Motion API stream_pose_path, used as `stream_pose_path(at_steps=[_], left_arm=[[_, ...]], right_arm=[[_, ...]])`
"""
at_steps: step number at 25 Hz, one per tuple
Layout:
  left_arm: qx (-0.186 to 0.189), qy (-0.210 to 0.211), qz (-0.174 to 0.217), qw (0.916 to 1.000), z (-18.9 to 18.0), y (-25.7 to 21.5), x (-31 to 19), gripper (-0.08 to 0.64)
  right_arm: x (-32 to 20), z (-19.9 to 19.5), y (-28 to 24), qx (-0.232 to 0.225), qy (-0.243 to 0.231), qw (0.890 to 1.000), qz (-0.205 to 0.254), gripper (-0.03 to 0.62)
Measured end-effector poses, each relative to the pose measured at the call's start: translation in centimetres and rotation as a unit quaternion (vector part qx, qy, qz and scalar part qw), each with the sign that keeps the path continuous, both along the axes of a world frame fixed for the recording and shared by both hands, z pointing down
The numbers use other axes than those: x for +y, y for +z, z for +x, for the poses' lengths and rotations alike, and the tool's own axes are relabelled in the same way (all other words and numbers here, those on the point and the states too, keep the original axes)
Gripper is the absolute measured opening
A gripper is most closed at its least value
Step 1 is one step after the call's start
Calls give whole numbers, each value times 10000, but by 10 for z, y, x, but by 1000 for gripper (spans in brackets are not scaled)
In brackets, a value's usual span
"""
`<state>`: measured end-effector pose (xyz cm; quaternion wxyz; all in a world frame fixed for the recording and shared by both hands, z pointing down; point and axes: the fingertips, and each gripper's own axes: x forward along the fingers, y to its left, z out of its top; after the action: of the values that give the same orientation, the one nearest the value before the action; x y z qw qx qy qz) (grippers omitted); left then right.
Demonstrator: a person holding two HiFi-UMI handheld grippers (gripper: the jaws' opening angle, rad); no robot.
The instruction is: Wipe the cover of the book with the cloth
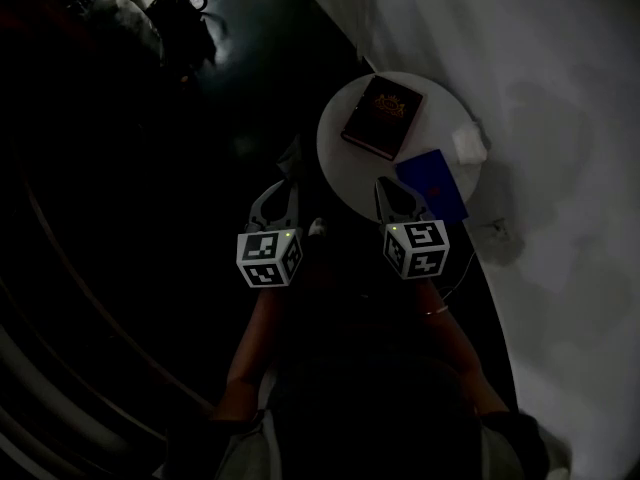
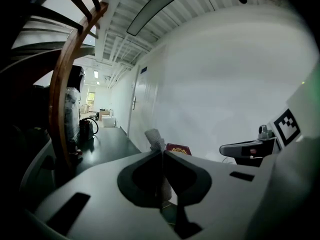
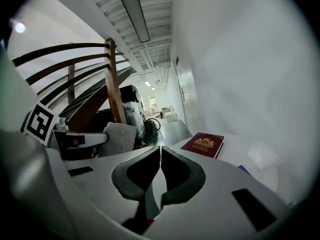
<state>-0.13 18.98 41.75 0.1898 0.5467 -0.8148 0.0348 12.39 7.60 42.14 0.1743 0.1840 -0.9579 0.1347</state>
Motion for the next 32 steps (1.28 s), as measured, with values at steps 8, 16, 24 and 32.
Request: stream_pose_path(at_steps=[8, 16, 24, 32], left_arm=[[102, 678, -95, 9976, -92, 6, -89, 23], [246, 1293, -157, 9912, -154, 14, -150, 23], [351, 2064, -183, 9777, -171, 21, -202, 23], [404, 2762, -239, 9600, -140, 36, -247, 23]], right_arm=[[-68, -77, 19, 349, 642, 9972, -159, 29], [-113, -114, 33, 725, 1449, 9865, -244, 29], [-136, -115, 47, 1035, 2233, 9688, -281, 29], [-144, -82, 73, 1370, 2770, 9500, -438, 29]])
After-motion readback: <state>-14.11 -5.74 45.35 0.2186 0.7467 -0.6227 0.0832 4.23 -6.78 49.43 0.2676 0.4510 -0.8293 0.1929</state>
